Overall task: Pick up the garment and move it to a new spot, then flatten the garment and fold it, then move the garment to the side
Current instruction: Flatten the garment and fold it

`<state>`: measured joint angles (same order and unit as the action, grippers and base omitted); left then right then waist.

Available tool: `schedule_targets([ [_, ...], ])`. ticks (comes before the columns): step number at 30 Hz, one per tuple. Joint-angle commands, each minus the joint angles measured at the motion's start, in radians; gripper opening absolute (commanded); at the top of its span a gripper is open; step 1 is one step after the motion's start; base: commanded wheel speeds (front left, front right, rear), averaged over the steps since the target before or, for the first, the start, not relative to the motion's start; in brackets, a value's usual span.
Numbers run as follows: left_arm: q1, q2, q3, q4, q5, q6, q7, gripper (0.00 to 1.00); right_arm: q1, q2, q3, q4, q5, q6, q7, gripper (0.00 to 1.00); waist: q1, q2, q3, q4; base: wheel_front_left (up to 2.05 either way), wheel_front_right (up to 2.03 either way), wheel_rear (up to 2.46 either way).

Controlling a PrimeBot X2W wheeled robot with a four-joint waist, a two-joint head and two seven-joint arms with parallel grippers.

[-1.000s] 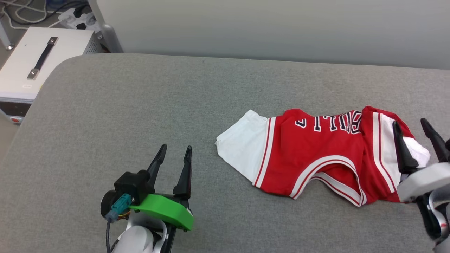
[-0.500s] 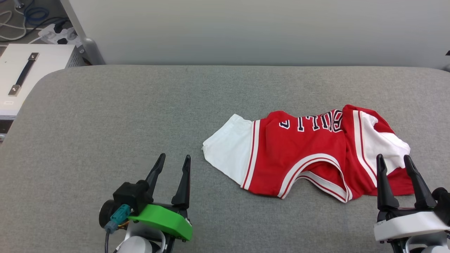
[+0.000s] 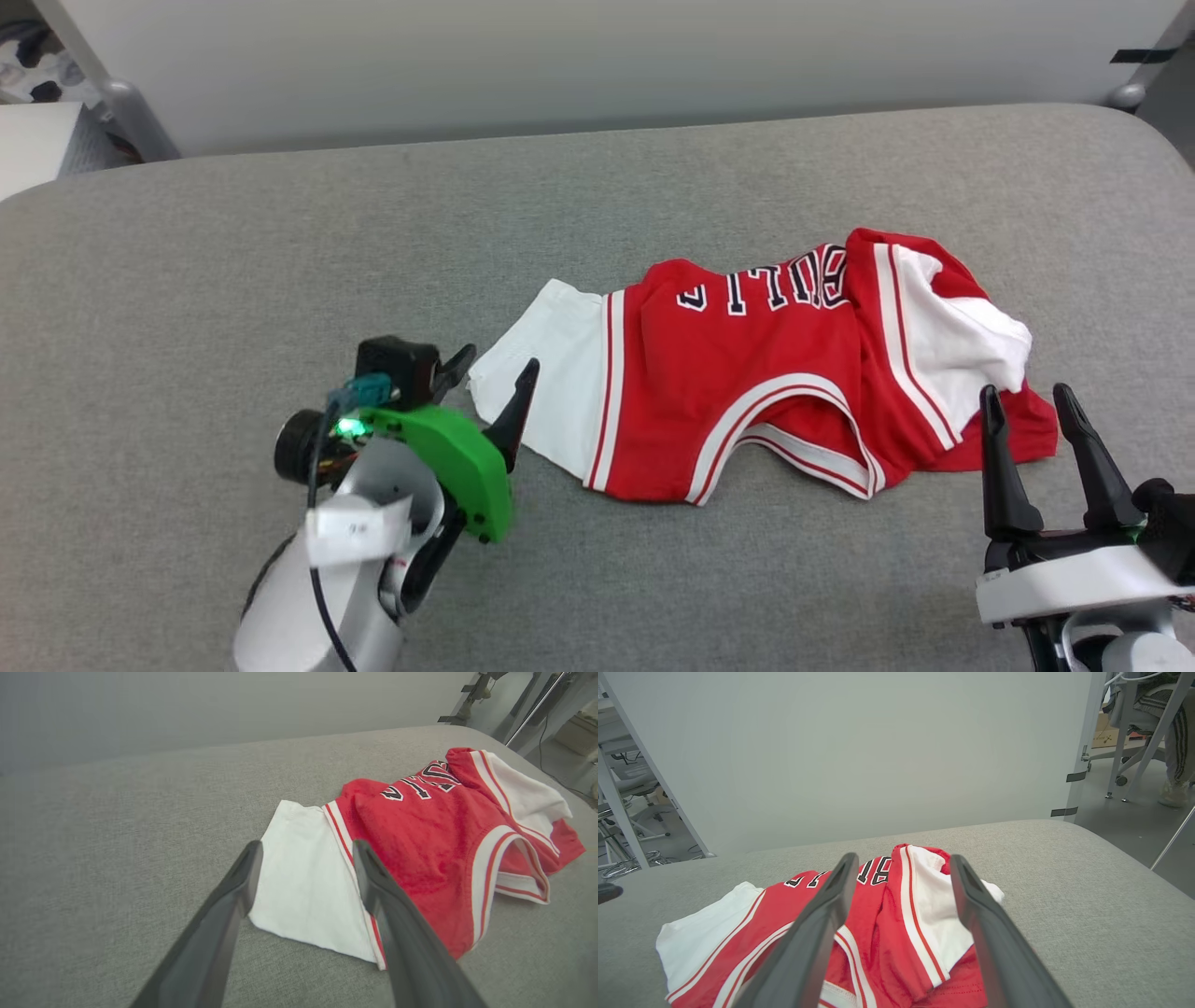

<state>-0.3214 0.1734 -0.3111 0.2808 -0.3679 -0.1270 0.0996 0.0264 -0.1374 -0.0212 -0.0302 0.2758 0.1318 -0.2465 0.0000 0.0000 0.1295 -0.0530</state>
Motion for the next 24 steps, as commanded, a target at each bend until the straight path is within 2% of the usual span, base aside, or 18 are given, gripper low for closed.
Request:
schedule_targets([
  [1,-0.046,0.019,-0.020,-0.007,-0.037,-0.003,0.077,1.00,-0.020,-0.001,0.006,-0.010,-0.003,-0.001,-0.001,1.00,0.0000,0.0000,0.036,-0.045,0.00,0.00,0.00],
  [5,-0.144,0.088,-0.054,-0.009,-0.085,-0.004,0.322,1.00,-0.028,0.007,0.019,-0.012,-0.007,-0.001,0.002,1.00,0.0000,0.0000,0.058,-0.074,0.00,0.00,0.00],
  [11,-0.232,0.163,-0.100,0.024,-0.188,-0.004,0.594,1.00,-0.057,0.007,0.055,0.003,-0.004,-0.001,-0.004,1.00,0.0000,0.0000,0.093,-0.111,0.00,0.00,0.00],
  [14,-0.259,0.201,-0.096,0.062,-0.199,-0.003,0.637,1.00,-0.070,0.002,0.073,0.012,0.001,-0.001,-0.007,1.00,0.0000,0.0000,0.110,-0.127,0.00,0.00,0.00],
  [18,-0.286,0.240,-0.105,0.124,-0.159,0.010,0.646,1.00,-0.081,0.006,0.086,0.020,0.003,-0.001,-0.011,1.00,0.0000,0.0000,0.131,-0.143,0.00,0.00,0.00],
  [24,-0.304,0.237,-0.114,0.209,-0.159,0.013,0.639,1.00,-0.094,0.016,0.094,0.025,0.001,-0.001,-0.014,1.00,0.0000,0.0000,0.165,-0.158,0.00,0.00,0.00],
])
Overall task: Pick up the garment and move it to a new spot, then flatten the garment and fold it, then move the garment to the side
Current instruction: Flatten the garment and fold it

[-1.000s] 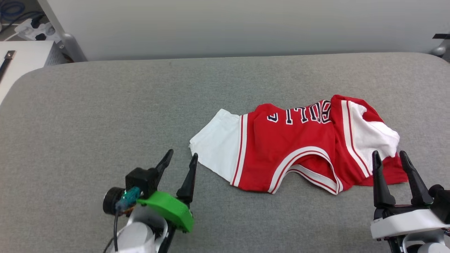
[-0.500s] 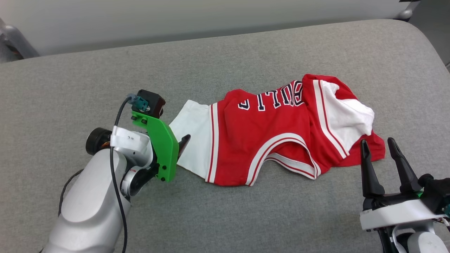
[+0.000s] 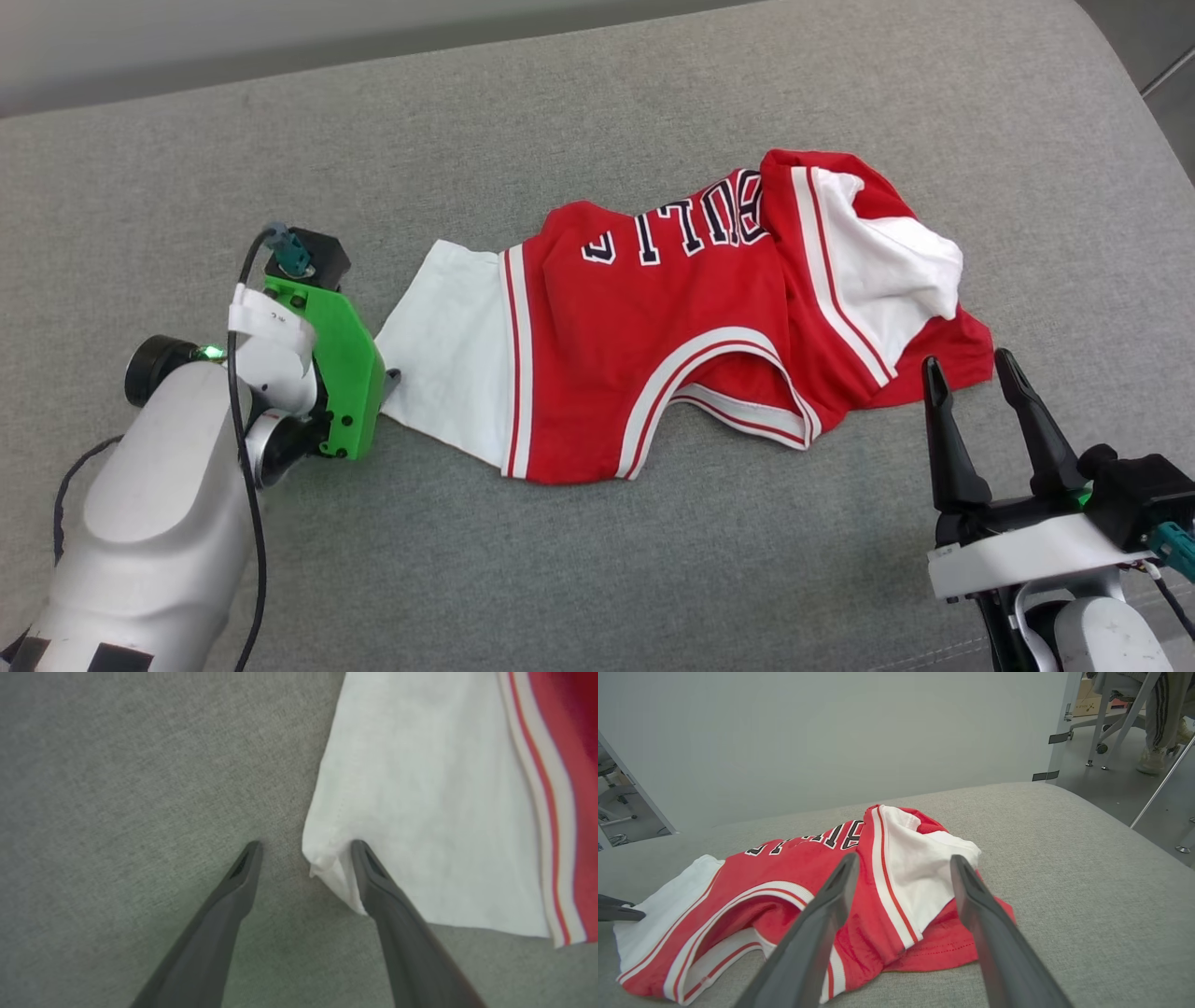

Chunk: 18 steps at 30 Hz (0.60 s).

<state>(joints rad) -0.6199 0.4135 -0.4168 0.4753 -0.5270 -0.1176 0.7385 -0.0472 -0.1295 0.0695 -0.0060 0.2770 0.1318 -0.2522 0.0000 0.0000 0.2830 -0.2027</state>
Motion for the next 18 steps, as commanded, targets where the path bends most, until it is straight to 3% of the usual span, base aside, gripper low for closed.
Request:
schedule_targets([
  [1,-0.004,-0.008,-0.009,0.024,-0.008,0.003,0.005,1.00,-0.021,0.009,0.004,0.001,-0.001,-0.001,-0.008,1.00,0.0000,0.0000,0.015,-0.009,0.00,0.00,0.00],
  [2,-0.002,-0.015,-0.010,0.035,-0.021,0.002,0.016,1.00,-0.023,0.010,0.004,0.001,-0.002,-0.001,-0.009,1.00,0.0000,0.0000,0.018,-0.010,0.00,0.00,0.00],
  [4,0.005,-0.022,-0.021,0.047,-0.042,-0.002,0.039,0.00,-0.025,0.012,0.003,0.003,-0.004,-0.001,-0.009,1.00,0.0000,0.0000,0.021,-0.010,0.00,0.00,0.00],
  [8,0.023,-0.021,-0.031,0.040,-0.077,-0.008,0.042,0.00,-0.027,0.013,-0.008,0.012,-0.011,-0.001,-0.009,1.00,0.0000,0.0000,0.016,-0.001,0.00,0.00,0.00],
  [18,0.101,0.041,0.057,-0.080,-0.125,0.012,-0.093,0.00,-0.002,0.001,-0.037,0.049,-0.026,-0.001,-0.001,1.00,0.0000,0.0000,-0.068,0.070,0.00,0.00,0.00],
])
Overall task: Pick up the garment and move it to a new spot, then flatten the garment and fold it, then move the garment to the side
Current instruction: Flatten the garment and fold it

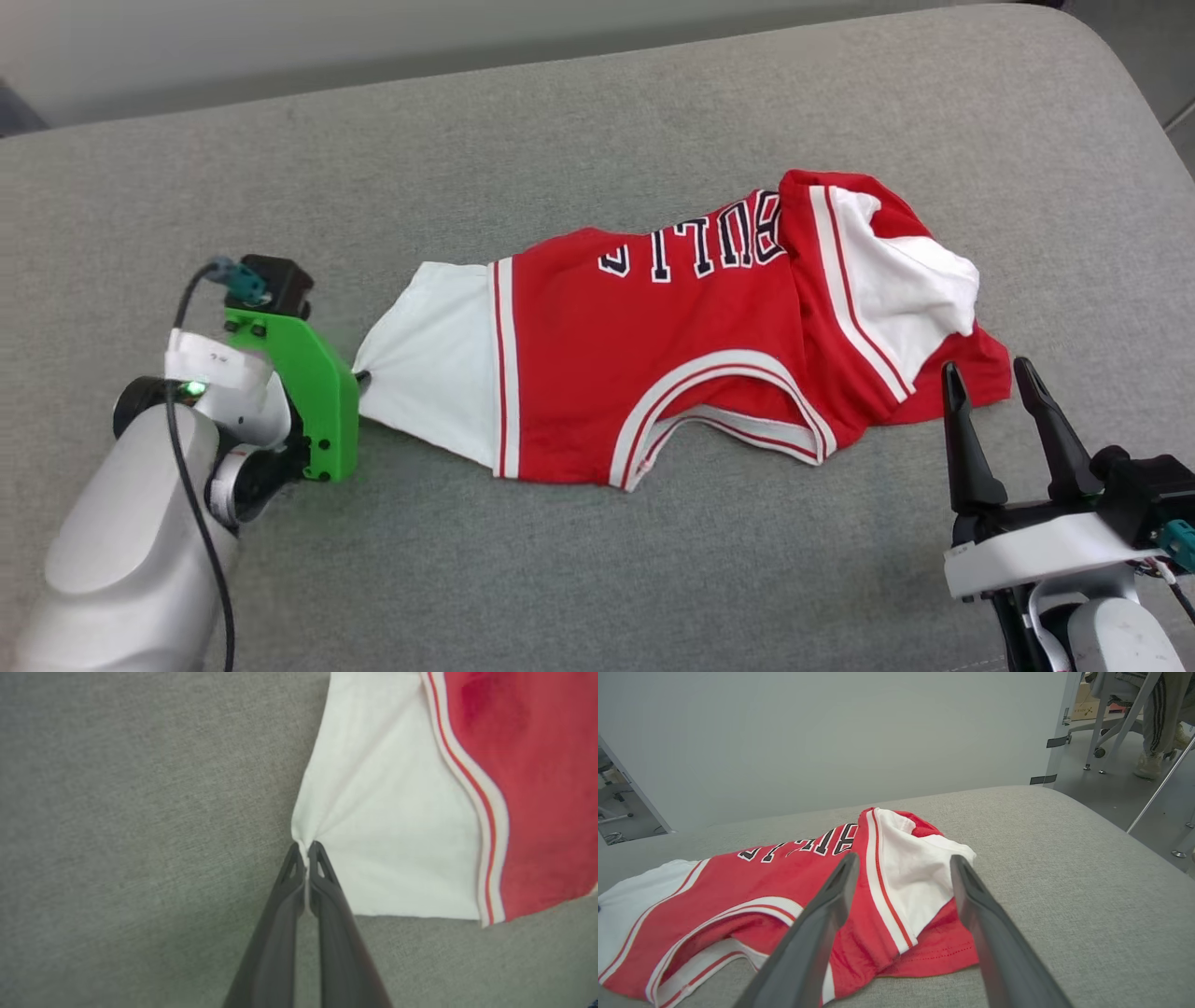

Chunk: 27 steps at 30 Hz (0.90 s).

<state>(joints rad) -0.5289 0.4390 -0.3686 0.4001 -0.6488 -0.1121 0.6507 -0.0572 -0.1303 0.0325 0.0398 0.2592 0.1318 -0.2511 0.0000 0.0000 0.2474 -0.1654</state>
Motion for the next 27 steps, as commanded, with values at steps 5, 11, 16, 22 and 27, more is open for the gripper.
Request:
schedule_targets([
  [5,0.090,0.087,0.091,-0.175,-0.033,0.062,-0.026,0.00,0.035,-0.002,-0.020,0.028,-0.008,-0.001,0.026,1.00,0.0000,0.0000,-0.086,0.100,0.00,0.00,0.00],
  [11,0.180,0.129,0.130,-0.246,-0.058,0.104,-0.005,0.00,0.043,0.005,-0.022,0.049,-0.015,-0.001,0.045,1.00,0.0000,0.0000,-0.114,0.128,0.00,0.00,0.00],
  [16,0.262,0.130,0.081,-0.233,-0.044,0.111,0.033,0.00,0.047,0.007,-0.027,0.062,-0.022,-0.001,0.069,1.00,0.0000,0.0000,-0.120,0.137,0.00,0.00,0.00],
  [22,0.250,0.087,0.025,-0.152,0.028,0.097,-0.073,1.00,0.048,0.007,-0.035,0.068,-0.027,-0.001,0.094,1.00,0.0000,0.0000,-0.120,0.143,0.00,0.00,0.00],
  [27,0.205,0.027,0.009,-0.086,0.086,0.070,-0.289,1.00,0.056,0.004,-0.040,0.067,-0.030,-0.001,0.111,1.00,0.0000,0.0000,-0.129,0.156,0.00,0.00,0.00],
])
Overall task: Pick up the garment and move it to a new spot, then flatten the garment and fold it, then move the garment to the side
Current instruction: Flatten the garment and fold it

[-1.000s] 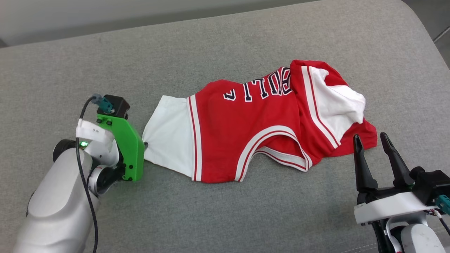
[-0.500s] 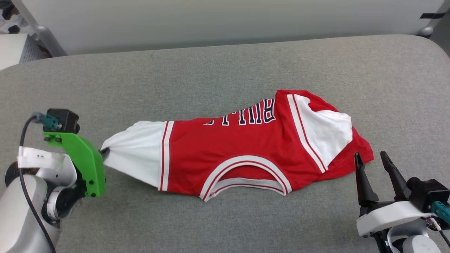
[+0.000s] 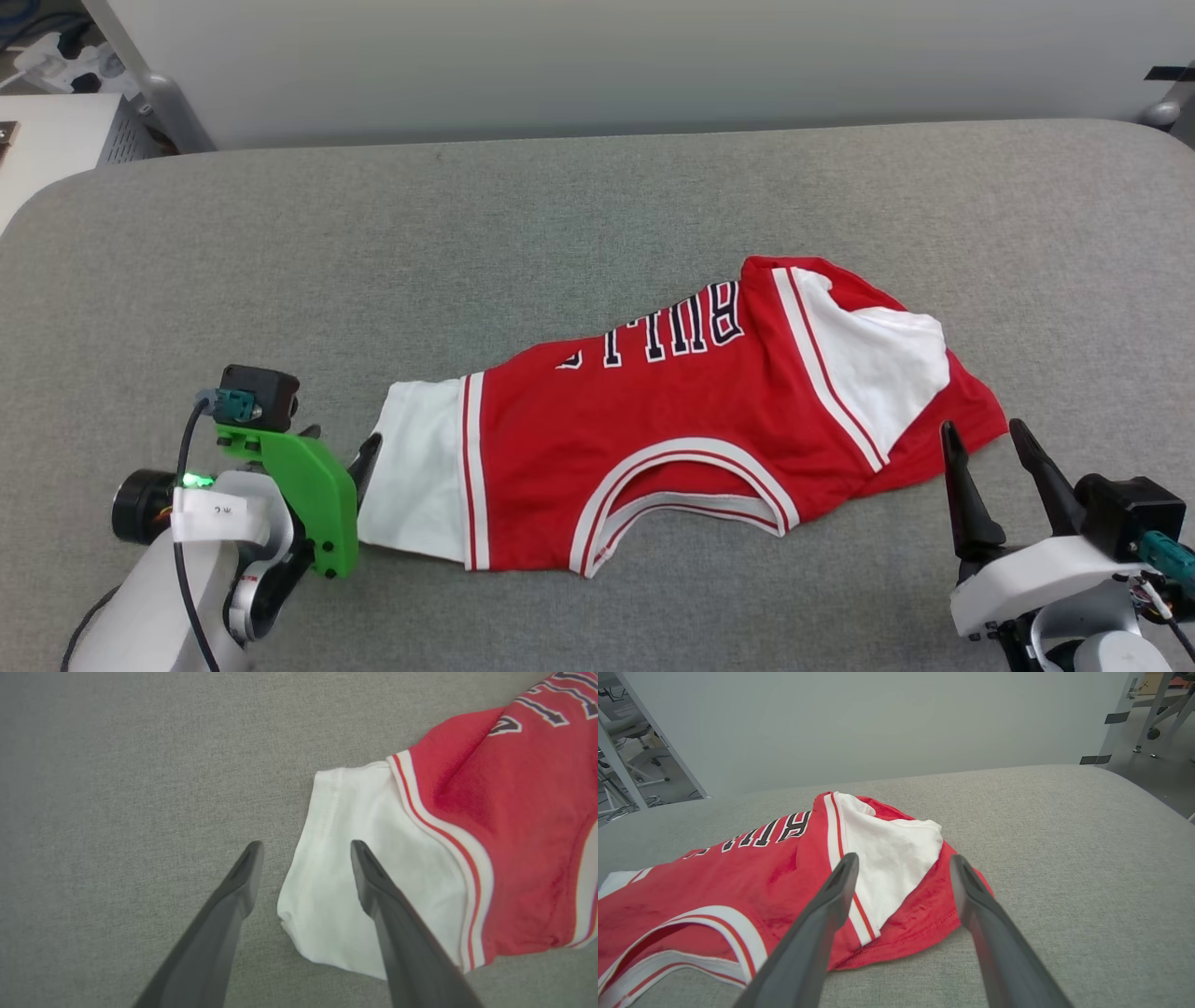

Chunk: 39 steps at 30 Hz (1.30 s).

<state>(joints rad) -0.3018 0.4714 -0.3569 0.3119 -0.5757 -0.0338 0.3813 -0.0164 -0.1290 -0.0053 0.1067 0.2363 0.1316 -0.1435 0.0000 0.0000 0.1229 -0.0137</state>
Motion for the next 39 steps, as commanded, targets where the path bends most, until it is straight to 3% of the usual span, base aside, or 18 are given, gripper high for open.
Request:
schedule_targets([
  [1,-0.028,-0.013,-0.004,0.011,0.024,-0.013,-0.061,1.00,0.018,0.002,-0.003,0.000,-0.008,-0.001,0.008,1.00,0.0000,0.0000,-0.007,0.008,0.00,0.00,0.00],
  [10,-0.025,-0.102,0.005,-0.006,0.091,-0.031,-0.509,1.00,0.034,-0.032,0.008,-0.036,0.001,-0.001,0.074,1.00,0.0000,0.0000,-0.037,0.053,0.00,0.00,0.00],
  [14,0.014,-0.143,-0.001,-0.061,0.135,-0.016,-0.625,1.00,0.042,-0.076,0.039,-0.075,0.024,-0.001,0.152,1.00,0.0000,0.0000,-0.052,0.083,0.00,0.00,0.00],
  [21,0.120,-0.244,0.078,-0.227,0.221,-0.006,-0.643,1.00,0.036,-0.206,0.149,-0.163,0.097,-0.001,0.371,1.00,0.0000,0.0000,-0.059,0.132,0.00,0.00,0.00],
  [30,0.153,-0.334,0.127,-0.240,0.302,-0.070,-0.643,1.00,-0.080,-0.374,0.340,-0.220,0.260,-0.001,0.754,1.00,0.0000,0.0000,-0.024,0.199,0.00,0.00,0.00],
  [34,0.144,-0.357,0.141,-0.235,0.317,-0.084,-0.643,1.00,-0.139,-0.414,0.424,-0.185,0.294,-0.001,0.844,1.00,0.0000,0.0000,-0.005,0.226,0.00,0.00,0.00],
  [39,0.139,-0.373,0.148,-0.227,0.329,-0.092,-0.643,1.00,-0.194,-0.434,0.492,-0.111,0.311,-0.001,0.875,1.00,0.0000,0.0000,0.013,0.252,0.00,0.00,0.00],
])
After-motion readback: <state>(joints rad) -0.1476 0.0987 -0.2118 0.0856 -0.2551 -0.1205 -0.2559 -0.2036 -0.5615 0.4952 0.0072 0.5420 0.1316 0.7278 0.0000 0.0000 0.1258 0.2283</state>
